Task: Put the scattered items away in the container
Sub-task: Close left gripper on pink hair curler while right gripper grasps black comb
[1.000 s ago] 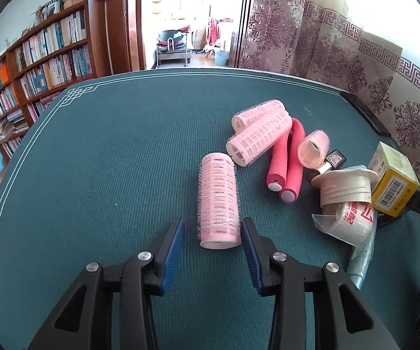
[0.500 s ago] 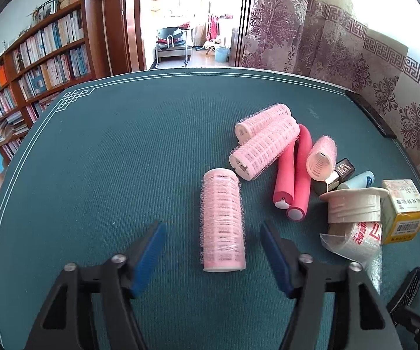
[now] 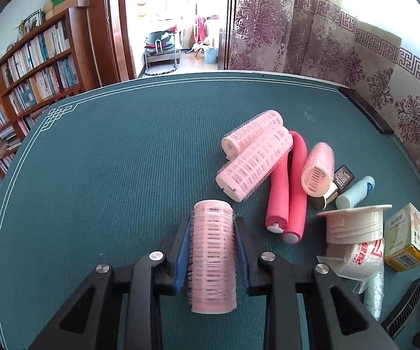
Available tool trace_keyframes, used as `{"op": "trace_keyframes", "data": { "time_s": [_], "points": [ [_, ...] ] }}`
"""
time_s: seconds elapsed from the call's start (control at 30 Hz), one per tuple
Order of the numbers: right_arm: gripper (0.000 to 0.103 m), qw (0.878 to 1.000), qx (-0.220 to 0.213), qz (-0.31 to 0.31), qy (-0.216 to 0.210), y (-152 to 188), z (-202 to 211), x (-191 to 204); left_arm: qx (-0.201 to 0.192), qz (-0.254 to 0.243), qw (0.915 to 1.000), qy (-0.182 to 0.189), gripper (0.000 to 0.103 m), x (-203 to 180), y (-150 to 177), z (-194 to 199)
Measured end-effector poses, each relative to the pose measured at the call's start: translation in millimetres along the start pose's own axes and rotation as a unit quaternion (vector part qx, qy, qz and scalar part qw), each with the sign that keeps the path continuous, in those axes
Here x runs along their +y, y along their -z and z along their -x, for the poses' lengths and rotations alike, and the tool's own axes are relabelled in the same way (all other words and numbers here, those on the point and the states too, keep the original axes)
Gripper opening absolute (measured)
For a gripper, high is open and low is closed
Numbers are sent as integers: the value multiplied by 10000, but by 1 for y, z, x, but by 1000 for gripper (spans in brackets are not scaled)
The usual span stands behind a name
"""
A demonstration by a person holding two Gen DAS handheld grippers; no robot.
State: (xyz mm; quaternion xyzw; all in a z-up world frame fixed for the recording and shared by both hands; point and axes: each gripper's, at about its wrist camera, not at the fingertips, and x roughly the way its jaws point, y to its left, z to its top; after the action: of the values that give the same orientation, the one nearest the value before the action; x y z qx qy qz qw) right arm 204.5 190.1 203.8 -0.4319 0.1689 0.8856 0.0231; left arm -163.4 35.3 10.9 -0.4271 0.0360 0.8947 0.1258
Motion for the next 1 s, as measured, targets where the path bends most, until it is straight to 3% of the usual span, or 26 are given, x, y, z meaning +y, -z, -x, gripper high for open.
{"op": "trace_keyframes", "data": {
  "time_s": [0.27,0.53,0.7,0.8,0.87,0.93,1.0],
  "points": [
    [82,9987,227,-198,-421,-10,-17,12,99,-78,9994,338,30,-4,45,35],
    [83,9996,218,-7,-189,-33,-40,24,116,-12,9988,480,30,-5,74,57],
    [83,9966,186,707,382,-33,-52,45,123,-58,9985,539,30,-11,80,62],
    [71,9902,96,1310,468,-20,-49,57,150,-76,9981,596,30,-14,83,65],
    [48,9896,147,1416,225,-14,-41,58,164,-81,9978,633,30,-16,85,67],
    [35,9892,178,1456,71,-7,-32,55,182,-81,9975,675,30,-18,88,69],
    [30,9893,233,1441,42,1,-24,49,196,-99,9972,714,30,-21,91,72]
  ]
}}
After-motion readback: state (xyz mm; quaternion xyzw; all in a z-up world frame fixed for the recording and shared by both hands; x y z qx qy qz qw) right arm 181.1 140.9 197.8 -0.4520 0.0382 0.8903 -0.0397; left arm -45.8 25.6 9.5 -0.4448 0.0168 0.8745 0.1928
